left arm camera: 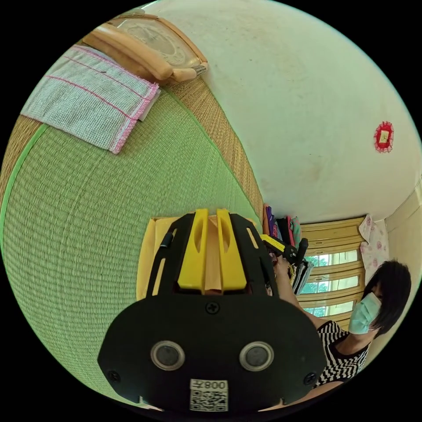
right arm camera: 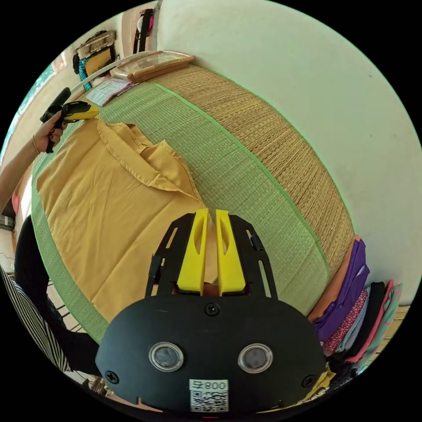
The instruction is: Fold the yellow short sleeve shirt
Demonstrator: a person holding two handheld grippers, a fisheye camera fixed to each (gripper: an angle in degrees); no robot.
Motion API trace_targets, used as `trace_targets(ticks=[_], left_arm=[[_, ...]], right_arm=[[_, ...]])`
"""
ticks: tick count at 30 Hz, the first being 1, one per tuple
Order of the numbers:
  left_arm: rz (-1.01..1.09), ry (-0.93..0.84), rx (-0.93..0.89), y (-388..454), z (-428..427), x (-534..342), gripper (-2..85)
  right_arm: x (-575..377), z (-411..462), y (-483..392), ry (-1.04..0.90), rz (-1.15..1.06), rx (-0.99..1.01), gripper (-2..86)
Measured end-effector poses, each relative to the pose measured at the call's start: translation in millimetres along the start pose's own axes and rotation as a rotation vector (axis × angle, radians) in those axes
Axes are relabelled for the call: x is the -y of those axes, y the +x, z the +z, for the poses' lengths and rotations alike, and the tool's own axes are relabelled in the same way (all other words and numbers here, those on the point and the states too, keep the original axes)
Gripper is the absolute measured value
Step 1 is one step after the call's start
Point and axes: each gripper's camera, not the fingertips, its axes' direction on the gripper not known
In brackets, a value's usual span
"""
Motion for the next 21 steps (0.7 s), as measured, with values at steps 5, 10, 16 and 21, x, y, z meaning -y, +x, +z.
trace_targets(ticks=[5,10,16,21], left_arm=[[0.098,0.047,0.071,18,-4,-17,4.5],[0.365,-0.161,0.195,68,38,-55,1.5],[0.431,-0.254,0.285,93,80,-51,0.5],[0.453,-0.178,0.353,108,75,-36,0.5]], right_arm=[[-38,12,57,0.092,0.141,0.163,4.5],[-75,34,22,0.133,0.016,0.215,1.2],[-57,97,15,0.136,-0.004,0.28,0.3],[-41,120,67,0.196,0.086,0.324,0.6]])
